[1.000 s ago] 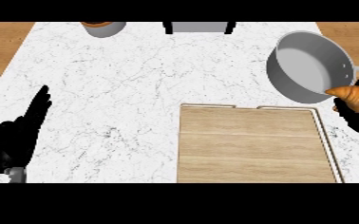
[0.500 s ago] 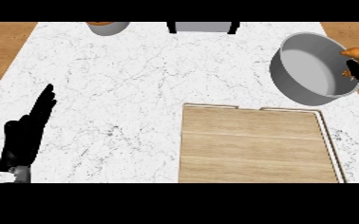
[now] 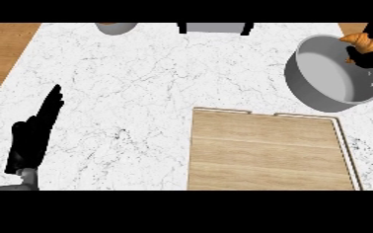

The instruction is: Pick the croissant from the tray and place it in the pot

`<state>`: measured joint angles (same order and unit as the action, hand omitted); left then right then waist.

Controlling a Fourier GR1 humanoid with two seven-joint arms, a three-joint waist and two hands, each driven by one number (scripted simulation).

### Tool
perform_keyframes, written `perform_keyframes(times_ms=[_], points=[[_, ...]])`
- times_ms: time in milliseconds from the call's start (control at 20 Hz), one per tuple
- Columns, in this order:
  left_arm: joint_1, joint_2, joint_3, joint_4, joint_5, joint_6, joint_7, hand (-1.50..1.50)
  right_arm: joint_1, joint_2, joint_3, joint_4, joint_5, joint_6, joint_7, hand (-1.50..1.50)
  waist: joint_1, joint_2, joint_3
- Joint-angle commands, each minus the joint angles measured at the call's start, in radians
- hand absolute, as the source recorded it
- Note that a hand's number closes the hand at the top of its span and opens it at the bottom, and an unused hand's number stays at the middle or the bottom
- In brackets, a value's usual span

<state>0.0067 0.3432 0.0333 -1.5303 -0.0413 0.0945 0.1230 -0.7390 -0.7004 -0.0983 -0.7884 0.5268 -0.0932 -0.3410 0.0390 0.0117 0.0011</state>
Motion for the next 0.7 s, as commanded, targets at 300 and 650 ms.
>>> perform_keyframes(times_ms=[300, 650], points=[[-0.074, 0.009, 0.021, 0.021, 0.003, -0.023, 0.024, 0.00, -0.228, 0.060, -0.014, 0.432, 0.078, -0.045, -0.112, -1.50, 0.022, 0.013, 0.001], [-0.044, 0.017, 0.016, -0.011, 0.010, -0.051, 0.030, 0.00, -0.254, 0.082, -0.081, 0.557, 0.025, -0.001, -0.208, -1.50, 0.038, 0.019, 0.003]])
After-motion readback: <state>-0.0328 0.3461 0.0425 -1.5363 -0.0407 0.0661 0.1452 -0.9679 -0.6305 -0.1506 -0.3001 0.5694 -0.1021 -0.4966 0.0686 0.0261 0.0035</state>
